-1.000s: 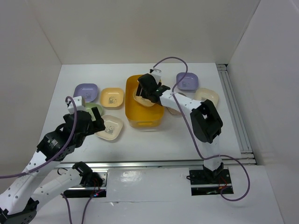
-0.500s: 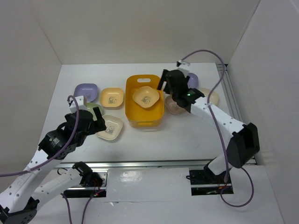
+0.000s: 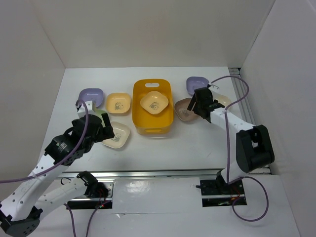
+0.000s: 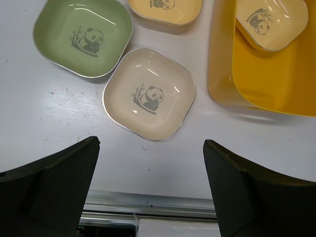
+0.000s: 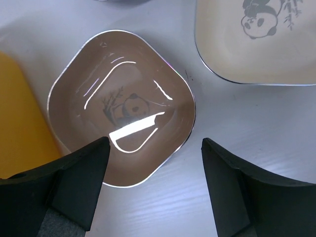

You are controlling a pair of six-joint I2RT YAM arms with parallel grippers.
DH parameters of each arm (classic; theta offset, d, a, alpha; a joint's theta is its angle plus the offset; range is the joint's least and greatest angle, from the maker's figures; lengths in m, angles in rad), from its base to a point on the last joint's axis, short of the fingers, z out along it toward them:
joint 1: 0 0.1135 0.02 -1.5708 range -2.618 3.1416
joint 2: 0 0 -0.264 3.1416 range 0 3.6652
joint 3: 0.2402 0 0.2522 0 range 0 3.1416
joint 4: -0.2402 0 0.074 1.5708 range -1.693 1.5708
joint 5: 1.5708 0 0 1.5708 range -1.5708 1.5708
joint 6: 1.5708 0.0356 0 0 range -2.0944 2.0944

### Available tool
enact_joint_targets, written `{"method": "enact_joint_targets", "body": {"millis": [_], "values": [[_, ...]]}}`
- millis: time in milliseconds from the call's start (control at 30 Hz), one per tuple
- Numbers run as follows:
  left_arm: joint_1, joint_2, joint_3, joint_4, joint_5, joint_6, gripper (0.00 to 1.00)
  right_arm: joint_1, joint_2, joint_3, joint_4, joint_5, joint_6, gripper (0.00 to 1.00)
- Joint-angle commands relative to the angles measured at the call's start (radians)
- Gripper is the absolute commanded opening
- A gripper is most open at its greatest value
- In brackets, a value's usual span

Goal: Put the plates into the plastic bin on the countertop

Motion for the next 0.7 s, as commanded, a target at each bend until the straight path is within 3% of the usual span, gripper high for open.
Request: {"method": "enact_joint_targets", "body": {"millis": [0, 300, 433, 467, 500, 533, 667], "values": [[0.003, 0.003, 0.017, 0.037, 0.010, 0.023, 1.00, -0.023, 0.069, -0.014, 0.093, -0.046, 0.024, 0.82], [0.003, 0.030, 0.017, 0.037, 0.010, 0.023, 1.00, -0.055, 0.203, -0.017, 0.149, -0.057, 0.069, 0.77], [0.003, 0.020, 0.017, 0.037, 0.010, 0.023, 1.00, -0.066, 0.203, -0.063, 0.174, -0.078, 0.090, 0.56], [0.003, 0.020, 0.017, 0.037, 0.010, 0.023, 1.00, -0.066, 0.203, -0.074, 0.174, -0.078, 0.090, 0.47], [0.003, 0.020, 0.017, 0.037, 0.010, 0.023, 1.00, -0.066, 0.203, -0.074, 0.174, -0.078, 0.101, 0.29], [0.003, 0.010, 0.017, 0.037, 0.010, 0.023, 1.00, -0.066, 0.203, -0.097, 0.174, -0.078, 0.101, 0.23], [0.003, 0.010, 0.017, 0.037, 0.001, 0.023, 1.00, -0.041, 0.137, -0.146, 0.183, -0.063, 0.126, 0.08]]}}
